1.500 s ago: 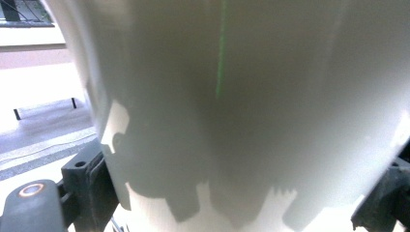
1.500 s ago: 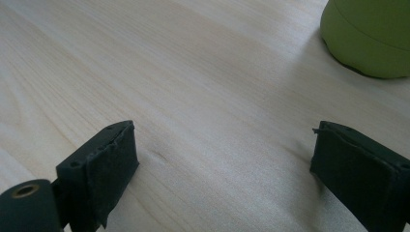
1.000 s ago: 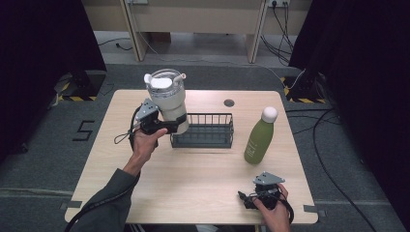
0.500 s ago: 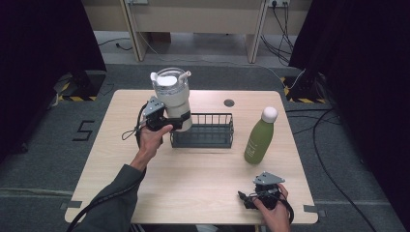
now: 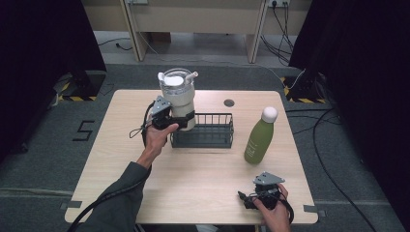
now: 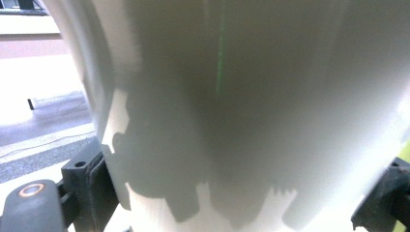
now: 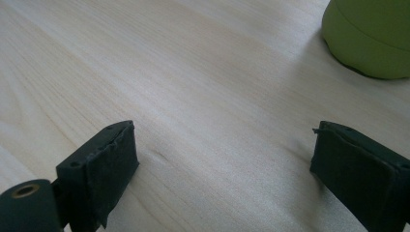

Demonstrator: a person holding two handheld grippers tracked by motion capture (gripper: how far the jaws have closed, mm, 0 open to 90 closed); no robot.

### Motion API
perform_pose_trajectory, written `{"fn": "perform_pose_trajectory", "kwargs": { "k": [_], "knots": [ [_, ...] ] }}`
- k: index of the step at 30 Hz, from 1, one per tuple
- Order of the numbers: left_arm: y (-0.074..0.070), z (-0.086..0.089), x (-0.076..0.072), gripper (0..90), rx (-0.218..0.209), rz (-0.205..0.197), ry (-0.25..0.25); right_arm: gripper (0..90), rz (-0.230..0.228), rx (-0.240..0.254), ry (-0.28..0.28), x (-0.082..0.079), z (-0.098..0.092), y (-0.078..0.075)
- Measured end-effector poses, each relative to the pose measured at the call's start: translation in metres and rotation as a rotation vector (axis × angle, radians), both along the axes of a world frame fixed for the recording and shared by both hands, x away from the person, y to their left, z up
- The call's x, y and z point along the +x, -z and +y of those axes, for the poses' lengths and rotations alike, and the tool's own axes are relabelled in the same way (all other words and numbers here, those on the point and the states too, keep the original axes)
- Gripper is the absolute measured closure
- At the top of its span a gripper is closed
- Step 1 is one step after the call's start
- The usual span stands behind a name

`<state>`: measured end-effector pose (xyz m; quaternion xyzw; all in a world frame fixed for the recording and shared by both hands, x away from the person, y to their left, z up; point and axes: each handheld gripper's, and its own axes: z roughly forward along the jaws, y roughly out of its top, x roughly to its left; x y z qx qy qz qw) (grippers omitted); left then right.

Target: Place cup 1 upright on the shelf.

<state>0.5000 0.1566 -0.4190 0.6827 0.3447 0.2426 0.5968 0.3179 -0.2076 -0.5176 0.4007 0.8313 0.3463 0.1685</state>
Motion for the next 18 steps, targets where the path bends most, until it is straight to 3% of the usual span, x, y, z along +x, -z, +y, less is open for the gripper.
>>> {"fn": "perform_pose_trajectory", "kwargs": {
  "k": [18],
  "knots": [
    [0.02,-0.003,0.005,10.7,0.033,0.021,-0.003,9.3,-0.001,0.001,-0.002,0.0,0.0,0.0]
  ]
}}
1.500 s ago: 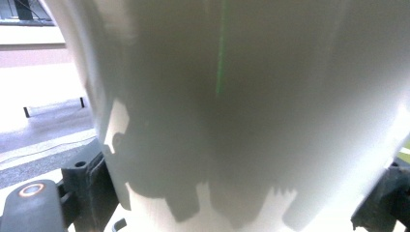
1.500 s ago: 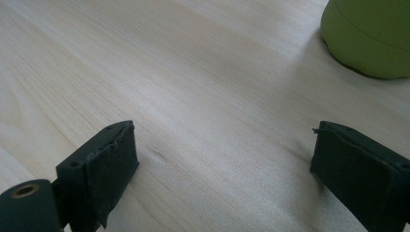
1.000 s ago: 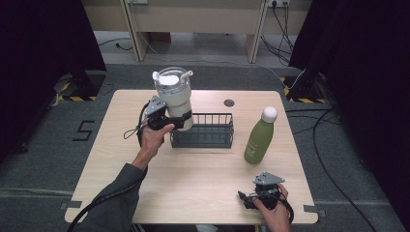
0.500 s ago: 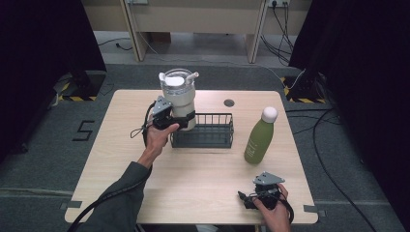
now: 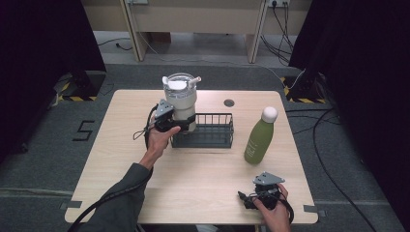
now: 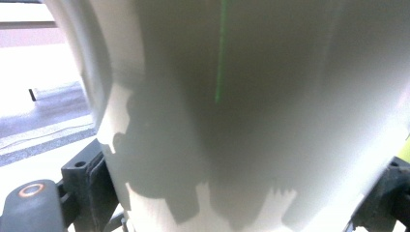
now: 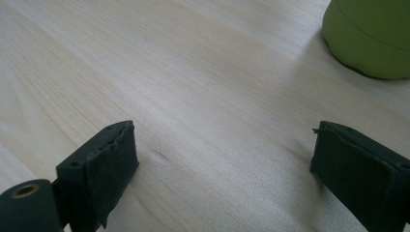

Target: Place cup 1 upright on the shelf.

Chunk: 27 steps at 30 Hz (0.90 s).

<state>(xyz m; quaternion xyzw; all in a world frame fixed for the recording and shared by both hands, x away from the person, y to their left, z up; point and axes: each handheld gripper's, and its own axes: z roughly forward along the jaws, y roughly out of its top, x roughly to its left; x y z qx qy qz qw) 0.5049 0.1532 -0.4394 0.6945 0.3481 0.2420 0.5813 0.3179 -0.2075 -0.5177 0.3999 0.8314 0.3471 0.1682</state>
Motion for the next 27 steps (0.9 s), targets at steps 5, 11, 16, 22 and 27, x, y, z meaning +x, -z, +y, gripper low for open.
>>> {"fn": "perform_pose_trajectory", "kwargs": {
  "k": [5,11,16,22,27],
  "knots": [
    [0.006,-0.002,0.0,10.7,0.01,0.003,0.002,9.3,0.0,0.0,-0.001,0.0,0.0,0.0],
    [0.014,-0.002,0.001,10.7,0.009,0.021,-0.001,9.3,0.0,0.0,-0.001,0.0,0.0,0.0],
    [0.018,-0.004,0.001,10.7,0.017,0.025,-0.003,9.3,0.001,0.0,-0.002,0.0,0.0,0.0],
    [0.024,-0.005,0.001,10.6,0.022,0.018,-0.005,9.3,-0.001,0.0,-0.002,0.0,0.0,0.0],
    [0.027,-0.007,-0.002,10.5,0.0,-0.001,-0.011,9.3,-0.001,0.0,-0.002,0.0,0.0,0.0]
  ]
}}
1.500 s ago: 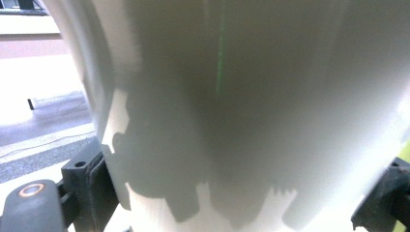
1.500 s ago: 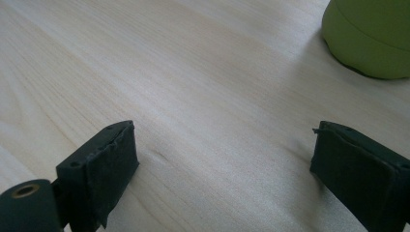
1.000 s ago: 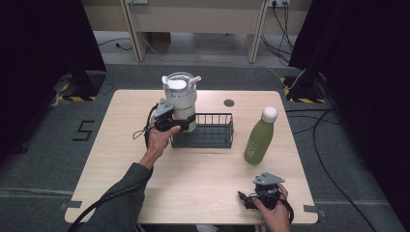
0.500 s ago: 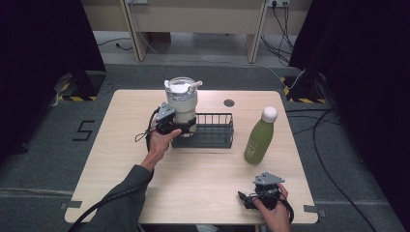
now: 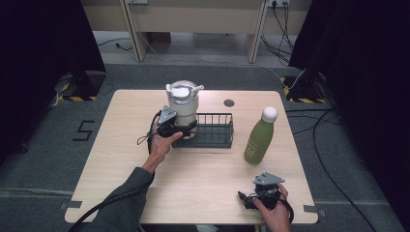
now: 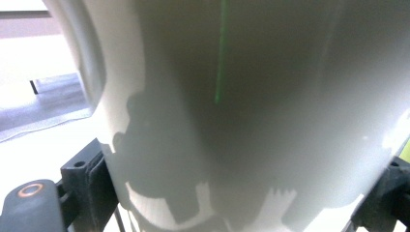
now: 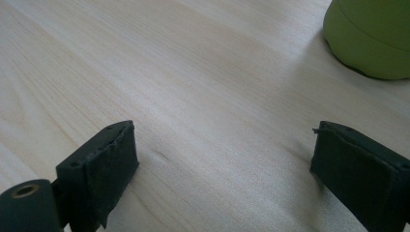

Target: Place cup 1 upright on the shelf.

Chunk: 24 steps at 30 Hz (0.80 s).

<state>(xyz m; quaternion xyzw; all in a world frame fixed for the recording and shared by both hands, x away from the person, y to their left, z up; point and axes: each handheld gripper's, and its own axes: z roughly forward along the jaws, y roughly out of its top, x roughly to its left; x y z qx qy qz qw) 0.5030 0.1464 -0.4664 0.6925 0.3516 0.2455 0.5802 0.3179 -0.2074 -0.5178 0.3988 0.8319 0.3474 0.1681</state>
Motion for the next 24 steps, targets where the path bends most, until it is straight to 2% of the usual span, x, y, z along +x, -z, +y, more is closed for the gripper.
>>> {"fn": "perform_pose_trajectory", "kwargs": {
  "k": [1,2,4,7,9,17,24],
  "knots": [
    [0.0005,-0.0005,-0.0005,10.4,0.003,-0.007,0.001,9.3,-0.001,-0.001,-0.001,0.0001,-0.0001,0.0001],
    [0.0004,0.0006,-0.0007,10.4,0.037,-0.015,0.006,9.3,-0.001,-0.001,0.0,0.0,0.0,0.0001],
    [0.0011,-0.0016,-0.0024,10.3,0.048,-0.027,0.004,9.3,0.0,-0.001,0.0,0.0,0.0,0.0001],
    [0.0023,-0.0008,-0.0022,10.1,0.032,-0.029,0.001,9.3,-0.001,-0.001,0.0,0.0,0.0,0.0001],
    [0.0026,-0.0003,-0.0033,10.0,0.039,-0.043,-0.006,9.3,0.0,-0.001,-0.001,0.0,0.0,0.0001],
    [0.0047,-0.0016,-0.0057,10.0,0.029,-0.054,-0.017,9.3,-0.002,-0.002,-0.002,0.0001,-0.0001,0.0],
    [0.0046,-0.0007,-0.0082,10.1,0.033,-0.051,-0.024,9.2,-0.001,-0.001,-0.001,0.0,0.0,0.0001]
  ]
}}
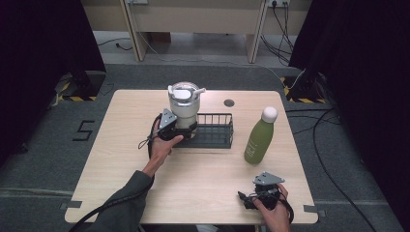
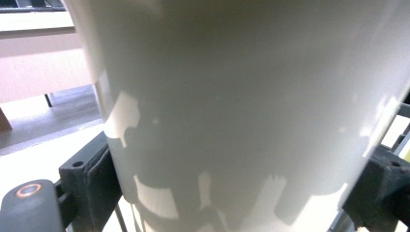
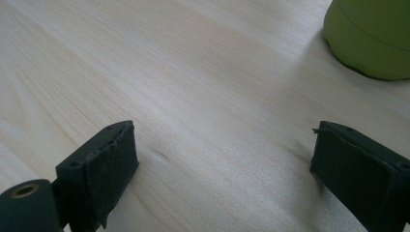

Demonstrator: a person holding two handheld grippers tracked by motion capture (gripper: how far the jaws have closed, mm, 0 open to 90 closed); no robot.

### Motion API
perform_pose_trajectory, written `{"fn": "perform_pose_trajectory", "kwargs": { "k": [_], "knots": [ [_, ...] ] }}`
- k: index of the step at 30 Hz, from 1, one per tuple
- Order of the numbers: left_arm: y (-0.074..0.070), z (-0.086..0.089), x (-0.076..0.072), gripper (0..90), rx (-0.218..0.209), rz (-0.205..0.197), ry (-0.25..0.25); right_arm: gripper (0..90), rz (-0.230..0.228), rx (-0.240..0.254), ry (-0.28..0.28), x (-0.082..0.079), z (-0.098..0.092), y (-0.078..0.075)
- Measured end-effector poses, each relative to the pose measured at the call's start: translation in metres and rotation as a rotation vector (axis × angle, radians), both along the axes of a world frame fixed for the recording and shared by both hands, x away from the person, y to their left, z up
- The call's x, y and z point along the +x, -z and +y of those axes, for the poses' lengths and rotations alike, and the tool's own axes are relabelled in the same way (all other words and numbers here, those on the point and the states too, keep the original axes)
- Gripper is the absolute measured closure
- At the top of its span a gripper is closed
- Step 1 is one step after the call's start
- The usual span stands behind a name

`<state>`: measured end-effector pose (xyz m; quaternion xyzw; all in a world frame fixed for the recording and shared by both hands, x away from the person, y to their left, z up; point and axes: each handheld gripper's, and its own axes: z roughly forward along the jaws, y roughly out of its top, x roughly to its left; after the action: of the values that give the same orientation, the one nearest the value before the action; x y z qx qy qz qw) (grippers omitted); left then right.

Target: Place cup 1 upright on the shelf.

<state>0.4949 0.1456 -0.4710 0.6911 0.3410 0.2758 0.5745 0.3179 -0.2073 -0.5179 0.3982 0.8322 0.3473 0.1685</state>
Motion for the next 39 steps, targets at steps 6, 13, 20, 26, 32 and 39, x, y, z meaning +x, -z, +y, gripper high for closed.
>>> {"fn": "perform_pose_trajectory", "kwargs": {
  "k": [6,13,20,26,32,39],
  "knots": [
    [-0.0006,0.0008,-0.0011,10.2,0.007,0.001,0.002,9.2,0.0,-0.001,-0.001,0.0001,-0.0001,-0.0001],
    [-0.003,0.001,-0.0033,10.2,0.03,0.016,-0.008,9.2,0.0,-0.001,-0.001,0.0001,-0.0001,-0.0001],
    [-0.003,0.003,-0.0028,10.1,0.025,0.009,0.007,9.2,0.0,0.0,0.0,0.0,0.0,0.0],
    [-0.0025,0.0029,-0.0031,10.1,0.02,0.005,0.004,9.2,0.002,0.001,0.001,-0.0001,0.0,-0.0001],
    [-0.0044,0.0033,-0.0033,10.1,0.029,0.017,0.006,9.2,0.0,0.0,0.0,0.0,0.0,0.0],
    [-0.0067,0.0035,-0.0032,10.1,0.036,0.033,0.005,9.2,0.0,0.0,0.0,0.0,0.0,0.0]
  ]
}}
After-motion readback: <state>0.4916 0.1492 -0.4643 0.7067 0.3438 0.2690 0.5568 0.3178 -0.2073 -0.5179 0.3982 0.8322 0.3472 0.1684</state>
